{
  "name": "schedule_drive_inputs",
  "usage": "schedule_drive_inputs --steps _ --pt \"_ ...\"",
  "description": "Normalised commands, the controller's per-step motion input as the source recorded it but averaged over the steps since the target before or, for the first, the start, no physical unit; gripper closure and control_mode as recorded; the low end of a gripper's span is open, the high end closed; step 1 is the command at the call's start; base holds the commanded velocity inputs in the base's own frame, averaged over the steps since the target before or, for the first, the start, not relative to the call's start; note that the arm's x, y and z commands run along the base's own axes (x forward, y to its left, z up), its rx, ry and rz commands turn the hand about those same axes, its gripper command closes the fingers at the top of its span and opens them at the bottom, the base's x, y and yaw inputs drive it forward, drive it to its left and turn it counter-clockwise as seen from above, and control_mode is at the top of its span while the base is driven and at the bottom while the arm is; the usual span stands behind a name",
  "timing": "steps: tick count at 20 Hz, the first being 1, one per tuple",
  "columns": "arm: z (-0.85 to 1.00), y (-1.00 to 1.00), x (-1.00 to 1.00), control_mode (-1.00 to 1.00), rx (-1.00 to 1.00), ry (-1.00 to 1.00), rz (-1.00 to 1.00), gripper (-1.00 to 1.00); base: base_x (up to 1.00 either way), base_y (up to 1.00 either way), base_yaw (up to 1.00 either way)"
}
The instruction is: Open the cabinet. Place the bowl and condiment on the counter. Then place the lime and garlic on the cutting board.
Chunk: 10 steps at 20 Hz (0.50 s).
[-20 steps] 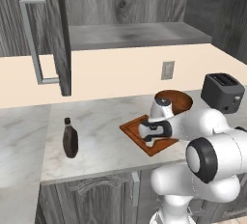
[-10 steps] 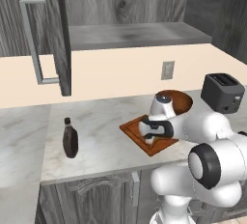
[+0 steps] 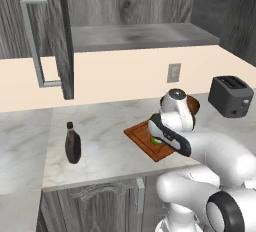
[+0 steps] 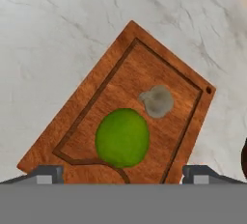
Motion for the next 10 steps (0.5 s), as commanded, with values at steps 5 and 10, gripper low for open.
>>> schedule_drive_inputs --steps 5,10 --pt "0.93 0.00 -0.43 -1.00 0.02 -0.07 -0.04 -1.00 0.00 0.00 0.00" --pt "0.82 0.00 -0.31 -1.00 0.06 -0.09 -0.11 -1.00 0.00 0.00 0.00"
